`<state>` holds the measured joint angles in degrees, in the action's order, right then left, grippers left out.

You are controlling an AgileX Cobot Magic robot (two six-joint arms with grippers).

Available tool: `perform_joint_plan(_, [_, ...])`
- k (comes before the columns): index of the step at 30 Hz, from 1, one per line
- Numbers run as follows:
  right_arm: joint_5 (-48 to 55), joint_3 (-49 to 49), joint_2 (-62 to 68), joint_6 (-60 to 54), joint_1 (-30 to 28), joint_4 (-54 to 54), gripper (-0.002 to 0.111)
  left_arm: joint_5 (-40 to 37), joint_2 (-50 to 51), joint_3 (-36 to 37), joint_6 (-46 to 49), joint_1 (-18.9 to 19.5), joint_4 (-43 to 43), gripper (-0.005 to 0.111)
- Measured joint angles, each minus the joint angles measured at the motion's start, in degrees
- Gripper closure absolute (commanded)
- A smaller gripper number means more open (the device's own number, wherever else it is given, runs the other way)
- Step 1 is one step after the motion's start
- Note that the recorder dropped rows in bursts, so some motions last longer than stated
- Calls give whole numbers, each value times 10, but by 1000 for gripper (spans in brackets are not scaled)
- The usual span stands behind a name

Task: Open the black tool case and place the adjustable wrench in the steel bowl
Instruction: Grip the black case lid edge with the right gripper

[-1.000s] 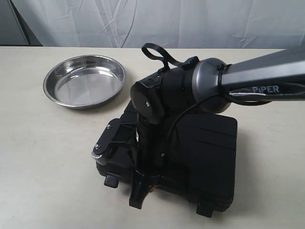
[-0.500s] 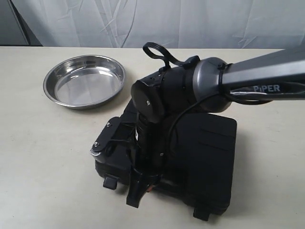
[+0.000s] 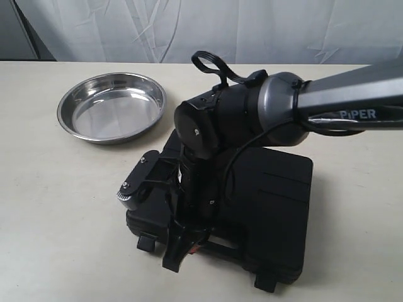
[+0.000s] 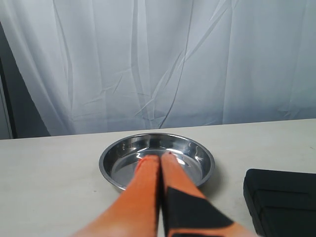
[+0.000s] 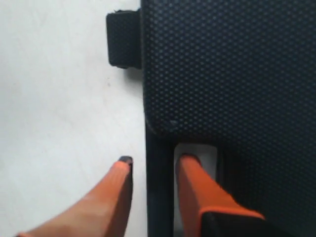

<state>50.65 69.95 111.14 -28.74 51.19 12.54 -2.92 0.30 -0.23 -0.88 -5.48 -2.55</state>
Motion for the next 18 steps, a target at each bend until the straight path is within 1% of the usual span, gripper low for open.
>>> perform_joint_plan(10, [-12,0,15,3,0,-5,69,0,0,0,0,0,0,107])
perform_joint_plan(11, [-12,0,21,3,0,-6,70,0,0,0,0,0,0,107])
perform_joint_plan(13, [-10,0,30,4,0,-6,79,0,0,0,0,0,0,107])
perform_joint_plan(16, [-7,0,32,4,0,-6,100,0,0,0,0,0,0,107])
perform_joint_plan(17, [-6,0,32,4,0,-8,109,0,0,0,0,0,0,107])
perform_joint_plan(18, [-6,0,32,1,0,-10,108,0,0,0,0,0,0,107])
